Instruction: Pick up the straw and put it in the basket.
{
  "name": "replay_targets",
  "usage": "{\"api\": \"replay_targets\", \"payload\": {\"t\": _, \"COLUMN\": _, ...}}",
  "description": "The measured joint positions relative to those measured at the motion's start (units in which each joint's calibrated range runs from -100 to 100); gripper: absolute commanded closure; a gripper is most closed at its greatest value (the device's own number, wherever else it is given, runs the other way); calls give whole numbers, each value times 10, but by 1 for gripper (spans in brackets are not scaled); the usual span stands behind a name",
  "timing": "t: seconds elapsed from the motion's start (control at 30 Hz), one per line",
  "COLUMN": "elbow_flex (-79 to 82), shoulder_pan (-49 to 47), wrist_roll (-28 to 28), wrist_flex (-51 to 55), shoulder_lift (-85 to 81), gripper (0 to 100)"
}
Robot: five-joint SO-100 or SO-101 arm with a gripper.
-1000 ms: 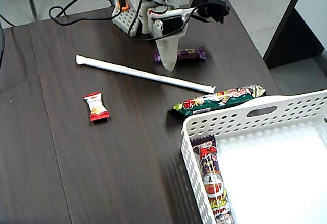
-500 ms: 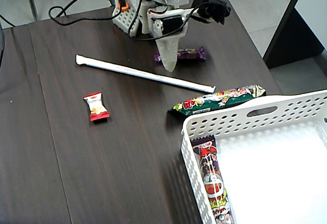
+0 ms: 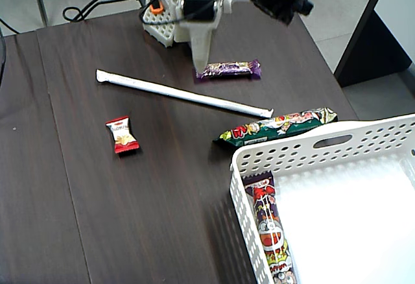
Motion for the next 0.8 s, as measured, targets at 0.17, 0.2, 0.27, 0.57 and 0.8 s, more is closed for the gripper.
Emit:
{"api": "replay_targets", "payload": {"t": 0.17, "elbow_flex": -274, "shoulder_pan": 70, "wrist_roll": -5, "wrist_flex": 146, "shoulder_lift": 483, "gripper": 94}}
{"api": "replay_targets", "payload": {"t": 0.2, "elbow_flex": -322, "shoulder_pan": 85, "wrist_roll": -5, "wrist_flex": 173, "shoulder_lift": 551, "gripper": 94}}
{"api": "replay_targets", "payload": {"t": 0.27, "elbow_flex": -365, "shoulder_pan": 109, "wrist_roll": -6, "wrist_flex": 194, "shoulder_lift": 625, "gripper": 94}}
{"api": "replay_targets", "payload": {"t": 0.57, "elbow_flex": -391, "shoulder_pan": 120, "wrist_roll": 44, "wrist_flex": 187, "shoulder_lift": 667, "gripper": 94}}
{"api": "replay_targets", "payload": {"t": 0.8, "elbow_flex": -352, "shoulder_pan": 127, "wrist_roll": 58, "wrist_flex": 114, "shoulder_lift": 667, "gripper": 94}}
